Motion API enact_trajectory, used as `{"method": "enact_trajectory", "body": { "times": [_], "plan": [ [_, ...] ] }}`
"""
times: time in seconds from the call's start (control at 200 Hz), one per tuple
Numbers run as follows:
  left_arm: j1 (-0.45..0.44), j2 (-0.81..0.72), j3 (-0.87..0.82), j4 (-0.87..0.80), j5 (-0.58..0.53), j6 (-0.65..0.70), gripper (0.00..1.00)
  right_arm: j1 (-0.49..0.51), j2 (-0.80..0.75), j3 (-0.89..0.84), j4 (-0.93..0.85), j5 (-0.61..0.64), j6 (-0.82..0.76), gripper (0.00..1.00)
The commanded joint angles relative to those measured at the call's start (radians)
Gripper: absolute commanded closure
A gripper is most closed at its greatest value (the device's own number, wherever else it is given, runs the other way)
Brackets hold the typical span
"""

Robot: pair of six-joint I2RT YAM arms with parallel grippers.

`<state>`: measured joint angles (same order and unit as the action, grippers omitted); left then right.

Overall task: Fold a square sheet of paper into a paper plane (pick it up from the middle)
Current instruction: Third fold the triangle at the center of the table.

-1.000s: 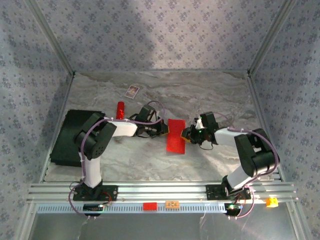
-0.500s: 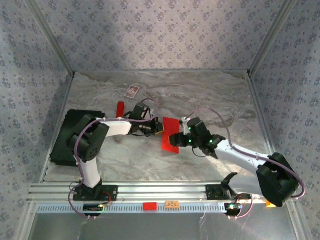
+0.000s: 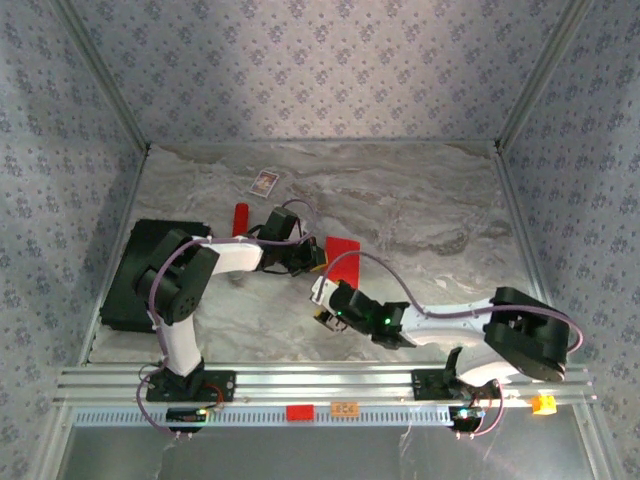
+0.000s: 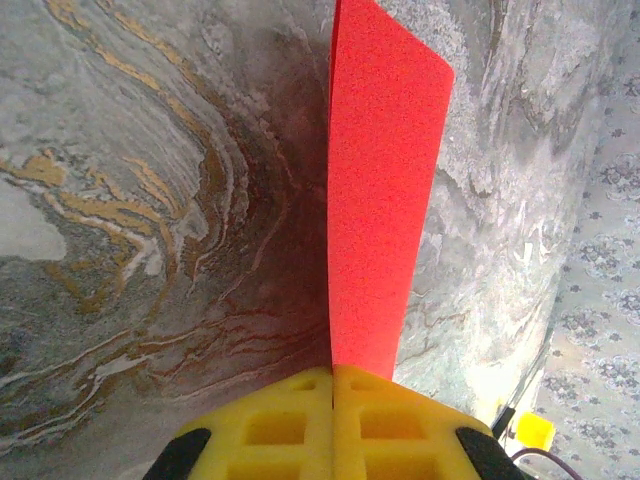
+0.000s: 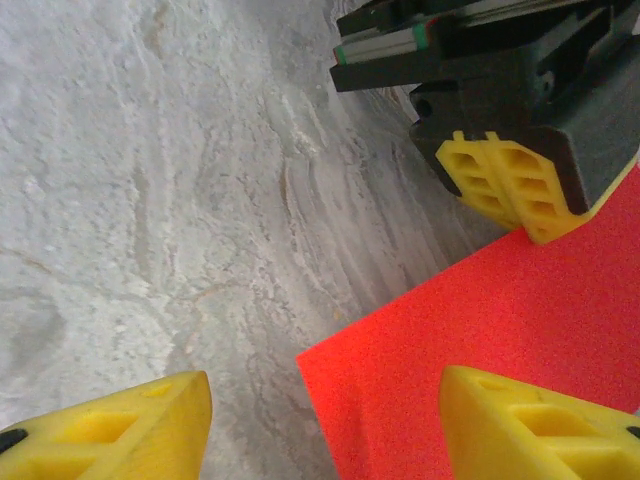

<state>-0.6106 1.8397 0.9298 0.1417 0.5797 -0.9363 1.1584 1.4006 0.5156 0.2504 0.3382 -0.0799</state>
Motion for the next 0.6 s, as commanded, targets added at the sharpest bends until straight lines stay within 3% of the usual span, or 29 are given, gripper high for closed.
{"method": "enact_trajectory", "body": {
  "times": [0.0, 0.245, 0.595],
  "plan": [
    [-0.002, -0.03, -0.015, 0.011, 0.01, -0.01, 1.0, 0.031, 0.045, 0.01, 0.072, 0.152, -0.089, 0.36],
    [-0.004, -0.028, -0.018, 0.019, 0.007, -0.016, 1.0, 0.074, 0.147, 0.037, 0.098, 0.279, -0.113, 0.36],
    [-0.005, -0.025, -0.017, 0.014, -0.001, -0.016, 1.0, 0.084, 0.101, -0.002, 0.09, 0.312, -0.098, 0.5]
  ]
}}
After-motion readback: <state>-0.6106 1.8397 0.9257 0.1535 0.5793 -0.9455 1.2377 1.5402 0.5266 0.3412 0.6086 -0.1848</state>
